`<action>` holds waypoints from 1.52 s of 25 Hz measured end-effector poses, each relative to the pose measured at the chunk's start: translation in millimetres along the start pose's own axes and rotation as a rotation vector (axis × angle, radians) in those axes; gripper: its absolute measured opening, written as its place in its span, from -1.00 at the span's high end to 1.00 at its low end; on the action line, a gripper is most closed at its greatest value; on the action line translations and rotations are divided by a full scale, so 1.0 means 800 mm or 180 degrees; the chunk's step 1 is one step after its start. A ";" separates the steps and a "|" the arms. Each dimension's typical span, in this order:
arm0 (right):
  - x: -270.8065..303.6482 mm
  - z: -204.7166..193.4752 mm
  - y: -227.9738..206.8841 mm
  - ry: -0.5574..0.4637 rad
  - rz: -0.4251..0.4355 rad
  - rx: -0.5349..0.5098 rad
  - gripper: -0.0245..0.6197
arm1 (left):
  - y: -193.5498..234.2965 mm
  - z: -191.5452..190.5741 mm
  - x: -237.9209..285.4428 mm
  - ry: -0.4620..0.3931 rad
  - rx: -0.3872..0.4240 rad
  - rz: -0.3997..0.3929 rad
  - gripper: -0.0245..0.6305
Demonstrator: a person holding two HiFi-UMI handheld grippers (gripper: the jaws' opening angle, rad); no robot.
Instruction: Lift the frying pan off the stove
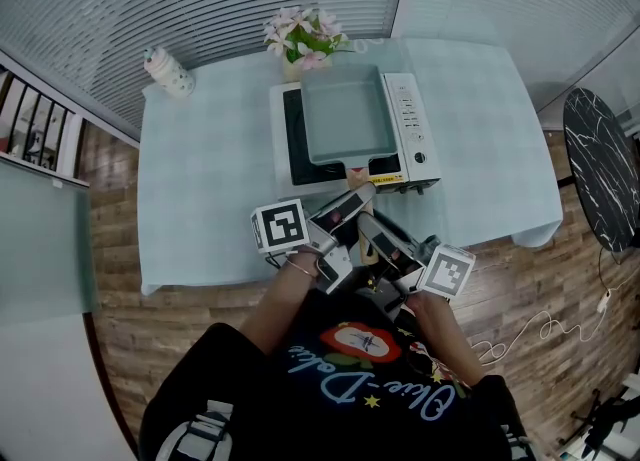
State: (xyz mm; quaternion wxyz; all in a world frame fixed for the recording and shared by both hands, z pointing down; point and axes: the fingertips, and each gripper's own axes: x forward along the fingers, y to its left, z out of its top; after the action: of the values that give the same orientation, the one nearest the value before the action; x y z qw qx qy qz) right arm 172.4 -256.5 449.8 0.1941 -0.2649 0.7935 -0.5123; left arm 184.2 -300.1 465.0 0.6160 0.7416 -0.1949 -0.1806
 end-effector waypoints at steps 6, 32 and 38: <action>0.001 0.005 0.017 -0.0014 0.0113 -0.0056 0.45 | -0.013 0.003 -0.003 0.0028 0.0154 0.0088 0.42; -0.005 0.023 0.083 -0.0063 0.0452 -0.0191 0.41 | -0.087 0.007 -0.008 -0.0061 0.0467 0.0065 0.41; -0.005 0.029 0.092 -0.0062 0.0544 -0.0210 0.40 | -0.100 0.011 -0.008 -0.0122 0.0553 0.0047 0.41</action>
State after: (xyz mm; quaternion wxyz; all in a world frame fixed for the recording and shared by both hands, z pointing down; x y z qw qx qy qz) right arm 172.5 -245.7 373.0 0.2360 -0.2074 0.8277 -0.4649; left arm 179.8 -291.3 385.2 0.5469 0.7871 -0.2271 -0.1726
